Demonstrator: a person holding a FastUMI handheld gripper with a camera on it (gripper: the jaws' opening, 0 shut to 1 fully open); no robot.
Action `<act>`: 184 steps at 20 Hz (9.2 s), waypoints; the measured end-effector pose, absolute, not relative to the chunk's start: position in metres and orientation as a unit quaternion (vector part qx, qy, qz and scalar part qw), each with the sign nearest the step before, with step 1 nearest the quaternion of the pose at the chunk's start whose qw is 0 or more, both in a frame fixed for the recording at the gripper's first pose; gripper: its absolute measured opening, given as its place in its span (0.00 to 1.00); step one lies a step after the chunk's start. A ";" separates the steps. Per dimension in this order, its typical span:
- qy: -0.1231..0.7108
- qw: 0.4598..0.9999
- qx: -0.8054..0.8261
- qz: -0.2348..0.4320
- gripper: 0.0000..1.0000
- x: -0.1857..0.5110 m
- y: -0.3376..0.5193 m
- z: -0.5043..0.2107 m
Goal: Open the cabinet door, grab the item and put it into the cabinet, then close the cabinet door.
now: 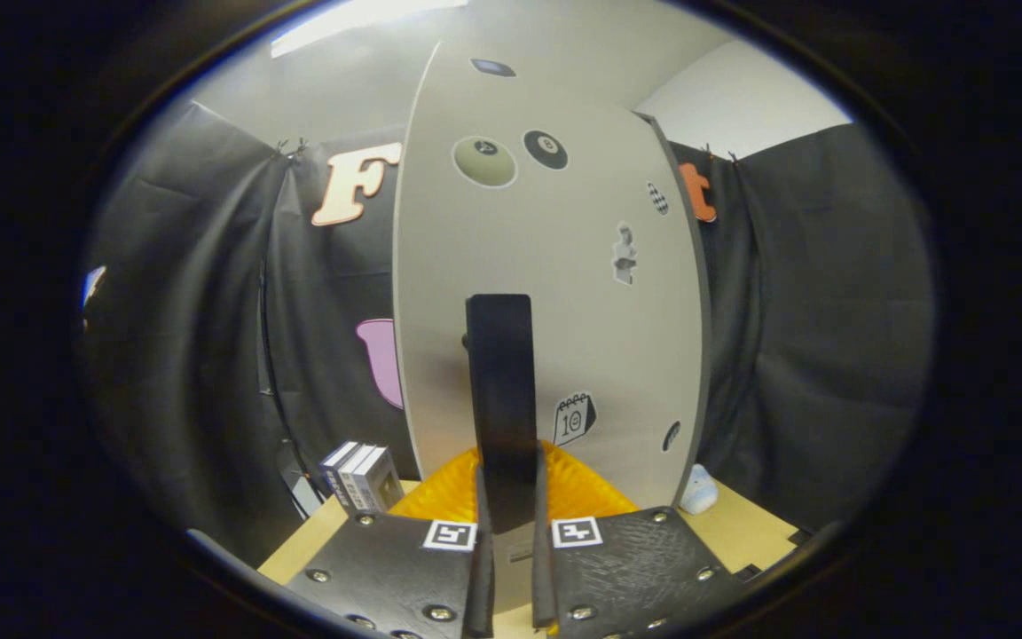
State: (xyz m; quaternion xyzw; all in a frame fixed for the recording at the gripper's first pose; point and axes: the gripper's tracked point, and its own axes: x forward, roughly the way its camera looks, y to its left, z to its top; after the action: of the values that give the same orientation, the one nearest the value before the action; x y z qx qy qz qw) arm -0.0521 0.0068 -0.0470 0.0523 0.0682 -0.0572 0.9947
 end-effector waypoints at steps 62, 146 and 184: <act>0.114 0.977 0.081 -0.163 0.49 -0.193 -0.260 -0.062; 0.432 0.898 0.084 -0.011 0.47 -0.096 -0.037 -0.380; 0.389 0.919 0.069 0.018 0.46 0.173 -0.082 -0.196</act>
State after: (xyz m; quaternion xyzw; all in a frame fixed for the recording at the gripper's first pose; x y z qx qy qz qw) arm 0.1728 -0.0816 -0.1955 0.0689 0.3887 0.0182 0.9186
